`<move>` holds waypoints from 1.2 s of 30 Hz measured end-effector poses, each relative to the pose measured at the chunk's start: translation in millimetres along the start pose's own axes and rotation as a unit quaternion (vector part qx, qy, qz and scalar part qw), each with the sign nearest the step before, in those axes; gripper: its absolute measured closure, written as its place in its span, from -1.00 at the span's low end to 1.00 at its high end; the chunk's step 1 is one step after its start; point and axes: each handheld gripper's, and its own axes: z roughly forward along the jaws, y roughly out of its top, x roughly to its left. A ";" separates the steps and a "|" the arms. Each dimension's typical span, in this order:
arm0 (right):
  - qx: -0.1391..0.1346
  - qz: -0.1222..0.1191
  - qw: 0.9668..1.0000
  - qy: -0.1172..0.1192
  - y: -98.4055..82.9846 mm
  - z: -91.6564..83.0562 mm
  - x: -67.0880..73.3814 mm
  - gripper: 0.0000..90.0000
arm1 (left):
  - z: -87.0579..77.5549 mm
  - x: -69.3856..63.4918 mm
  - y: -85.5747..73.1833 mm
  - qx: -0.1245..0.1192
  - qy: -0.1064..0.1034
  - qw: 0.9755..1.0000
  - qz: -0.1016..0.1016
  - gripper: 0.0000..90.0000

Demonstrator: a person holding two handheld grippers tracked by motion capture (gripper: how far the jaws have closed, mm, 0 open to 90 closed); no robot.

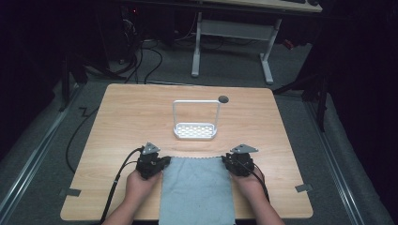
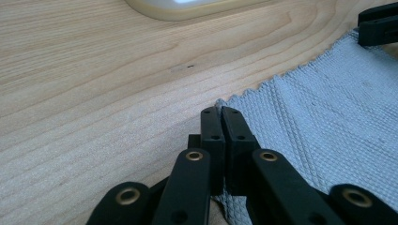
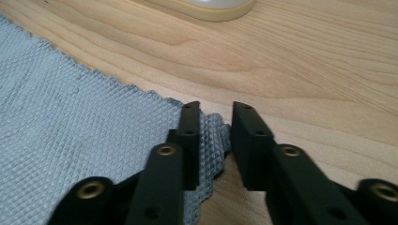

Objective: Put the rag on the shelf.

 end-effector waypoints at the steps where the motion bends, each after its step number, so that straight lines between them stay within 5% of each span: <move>1: 0.000 0.000 1.000 0.000 0.0 0.0 0.0 0.72 | 0.0 0.0 0.0 0.000 0.000 1.000 0.000 0.97; 3: -0.002 -0.004 1.000 0.008 -1.6 -1.0 0.9 0.95 | -0.3 -0.1 0.0 0.001 0.001 1.000 0.000 0.97; 8: -0.003 -0.002 1.000 0.024 -3.3 -2.4 1.9 0.98 | -0.8 -0.3 -0.3 -0.001 0.000 1.000 0.005 0.97; 17: -0.086 0.009 0.996 0.033 -4.5 -30.2 5.6 0.98 | -14.7 -4.5 -0.5 -0.034 -0.012 0.999 0.009 0.97; 23: -0.103 -0.003 0.994 0.039 -5.8 -41.1 13.1 0.99 | -30.6 -11.4 -3.3 -0.058 -0.010 0.998 0.023 0.97; 30: -0.118 -0.018 0.992 0.039 -4.7 -52.2 21.6 0.99 | -50.2 -13.7 -2.8 -0.102 -0.007 0.995 0.022 0.98; 33: -0.135 -0.030 0.990 0.038 -1.9 -59.8 26.4 0.99 | -55.6 -19.8 -1.3 -0.117 0.010 0.992 0.041 0.98; 36: -0.144 -0.032 0.988 0.037 -0.6 -63.6 28.7 0.99 | -59.5 -24.5 1.6 -0.131 0.002 0.990 0.046 0.98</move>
